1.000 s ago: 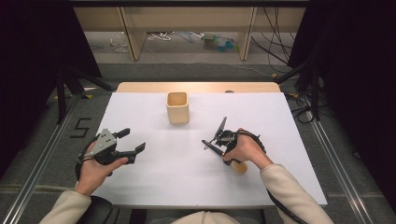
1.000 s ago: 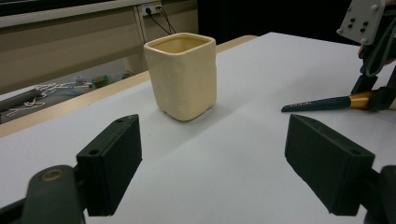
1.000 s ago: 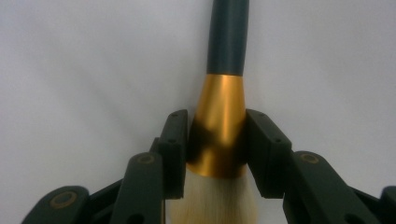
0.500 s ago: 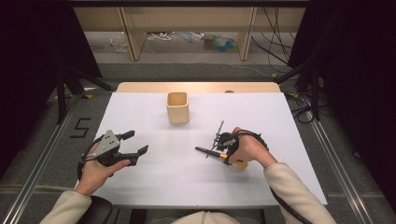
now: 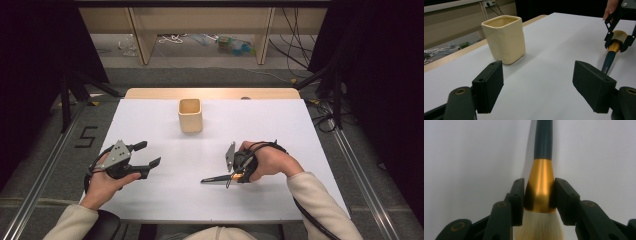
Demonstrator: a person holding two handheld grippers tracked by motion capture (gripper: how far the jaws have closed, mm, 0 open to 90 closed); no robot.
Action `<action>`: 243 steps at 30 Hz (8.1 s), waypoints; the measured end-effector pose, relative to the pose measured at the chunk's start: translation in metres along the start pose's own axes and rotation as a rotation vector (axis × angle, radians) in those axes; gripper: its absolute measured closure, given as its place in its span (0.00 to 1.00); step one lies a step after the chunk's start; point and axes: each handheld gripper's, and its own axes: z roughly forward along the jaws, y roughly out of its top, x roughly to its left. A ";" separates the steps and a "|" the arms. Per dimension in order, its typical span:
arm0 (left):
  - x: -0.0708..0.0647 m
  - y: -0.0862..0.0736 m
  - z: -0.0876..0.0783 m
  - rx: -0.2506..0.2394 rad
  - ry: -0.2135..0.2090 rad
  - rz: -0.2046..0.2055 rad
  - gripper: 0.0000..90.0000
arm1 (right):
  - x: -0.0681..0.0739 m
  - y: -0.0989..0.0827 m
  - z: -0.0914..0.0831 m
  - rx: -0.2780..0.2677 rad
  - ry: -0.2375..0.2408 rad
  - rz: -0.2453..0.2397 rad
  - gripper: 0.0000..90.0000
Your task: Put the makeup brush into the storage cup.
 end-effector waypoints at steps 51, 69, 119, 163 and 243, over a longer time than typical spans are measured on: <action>-0.078 0.006 0.084 0.176 -0.351 0.176 0.36 | 0.003 0.030 -0.017 0.079 0.017 -0.077 0.69; -0.088 0.006 0.108 0.217 -0.393 0.221 0.41 | 0.003 0.036 -0.023 0.106 -0.008 -0.079 0.69; -0.104 0.006 0.134 0.256 -0.465 0.272 0.62 | 0.006 0.042 -0.023 0.090 -0.020 -0.037 0.69; -0.103 0.010 0.138 0.271 -0.436 0.293 0.82 | 0.005 0.043 -0.023 0.086 -0.035 -0.058 0.69; -0.075 0.032 0.111 0.027 -0.196 0.136 0.83 | 0.017 -0.069 -0.054 -0.907 -0.343 0.656 0.19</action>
